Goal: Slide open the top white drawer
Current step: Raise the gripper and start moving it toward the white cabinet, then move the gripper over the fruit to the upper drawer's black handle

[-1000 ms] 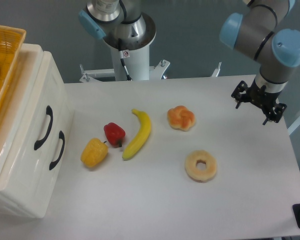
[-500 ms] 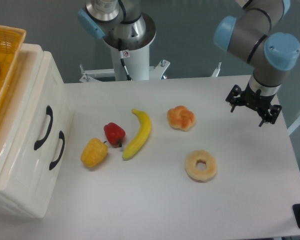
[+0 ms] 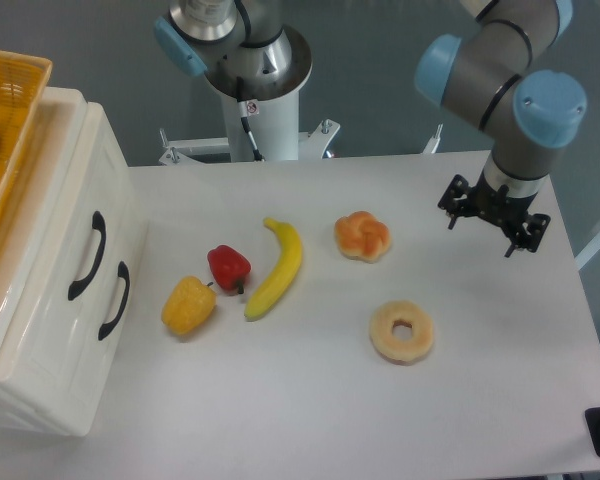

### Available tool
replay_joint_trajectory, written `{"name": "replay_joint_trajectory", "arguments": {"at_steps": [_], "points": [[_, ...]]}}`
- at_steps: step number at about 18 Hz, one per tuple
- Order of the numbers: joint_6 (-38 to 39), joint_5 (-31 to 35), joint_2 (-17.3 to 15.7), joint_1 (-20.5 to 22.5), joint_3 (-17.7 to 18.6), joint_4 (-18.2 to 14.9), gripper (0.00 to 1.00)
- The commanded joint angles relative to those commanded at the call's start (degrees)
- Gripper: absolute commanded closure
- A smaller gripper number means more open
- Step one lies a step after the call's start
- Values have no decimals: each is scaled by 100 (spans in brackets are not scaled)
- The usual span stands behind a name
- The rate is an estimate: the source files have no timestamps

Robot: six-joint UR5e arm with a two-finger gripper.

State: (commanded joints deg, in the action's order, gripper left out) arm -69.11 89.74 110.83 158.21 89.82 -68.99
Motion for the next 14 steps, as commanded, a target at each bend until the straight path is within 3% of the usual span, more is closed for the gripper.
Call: {"name": "replay_joint_trajectory", "arguments": {"at_steps": [5, 10, 14], "points": [[1141, -122, -79, -290, 9, -281, 0], [2452, -659, -228, -545, -17, -290, 0], [2937, -755, -237, -914, -17, -299, 0]]}}
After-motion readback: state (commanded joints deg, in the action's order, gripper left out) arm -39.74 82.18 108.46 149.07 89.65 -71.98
